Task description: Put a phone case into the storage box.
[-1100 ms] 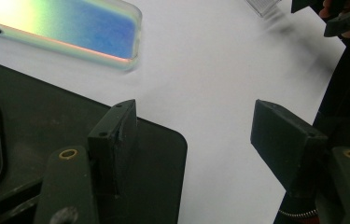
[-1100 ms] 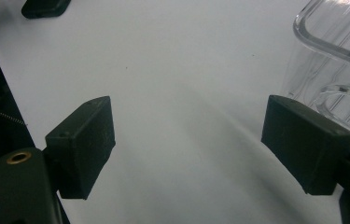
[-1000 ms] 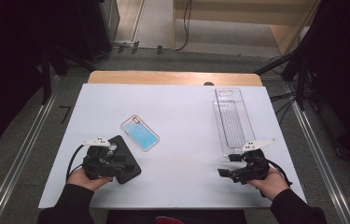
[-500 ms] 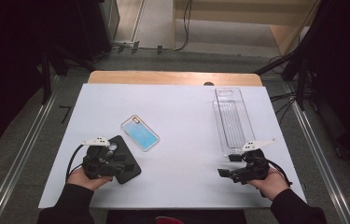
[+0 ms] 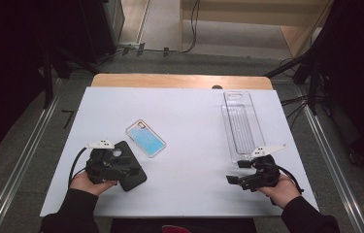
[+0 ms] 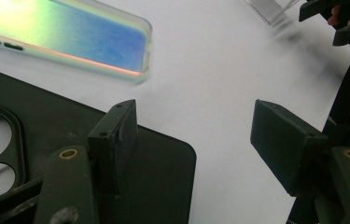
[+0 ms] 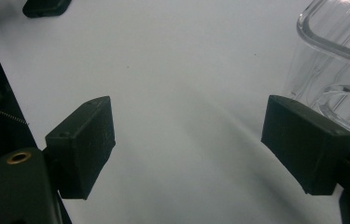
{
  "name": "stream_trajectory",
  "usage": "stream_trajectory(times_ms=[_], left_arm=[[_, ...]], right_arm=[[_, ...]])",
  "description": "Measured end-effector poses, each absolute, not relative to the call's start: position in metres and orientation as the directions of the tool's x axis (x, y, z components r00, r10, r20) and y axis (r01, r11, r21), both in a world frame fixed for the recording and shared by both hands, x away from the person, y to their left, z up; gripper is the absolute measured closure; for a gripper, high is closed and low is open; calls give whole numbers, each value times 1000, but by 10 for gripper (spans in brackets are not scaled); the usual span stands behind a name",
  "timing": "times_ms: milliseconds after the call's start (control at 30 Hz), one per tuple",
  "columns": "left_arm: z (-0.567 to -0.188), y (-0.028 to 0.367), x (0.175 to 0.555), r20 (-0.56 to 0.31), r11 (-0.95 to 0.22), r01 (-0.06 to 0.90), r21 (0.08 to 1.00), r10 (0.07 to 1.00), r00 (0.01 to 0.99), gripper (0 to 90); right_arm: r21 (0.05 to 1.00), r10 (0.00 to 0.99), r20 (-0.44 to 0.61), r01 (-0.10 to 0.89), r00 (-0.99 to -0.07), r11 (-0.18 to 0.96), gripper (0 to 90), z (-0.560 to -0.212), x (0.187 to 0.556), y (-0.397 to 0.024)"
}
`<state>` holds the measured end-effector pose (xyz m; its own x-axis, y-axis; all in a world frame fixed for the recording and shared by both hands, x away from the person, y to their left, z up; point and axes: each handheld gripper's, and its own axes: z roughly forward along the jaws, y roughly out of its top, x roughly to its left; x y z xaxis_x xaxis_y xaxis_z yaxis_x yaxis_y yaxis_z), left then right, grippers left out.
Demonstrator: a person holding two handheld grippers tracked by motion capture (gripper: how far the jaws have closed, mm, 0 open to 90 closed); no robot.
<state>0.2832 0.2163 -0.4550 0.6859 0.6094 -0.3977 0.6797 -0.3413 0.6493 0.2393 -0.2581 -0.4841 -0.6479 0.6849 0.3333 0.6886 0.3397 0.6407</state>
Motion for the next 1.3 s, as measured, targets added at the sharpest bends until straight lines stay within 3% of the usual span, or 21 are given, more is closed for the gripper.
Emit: stream_trajectory(times_ms=[1033,1300], left_arm=[[-455,207,352,-343,-315,714,626,711,614,333],[-461,214,373,-308,-304,745,593,770,559,497]], right_arm=[[636,689,329,691,-645,343,155,-484,238,-260],[637,687,328,689,-648,346,155,-484,238,-260]])
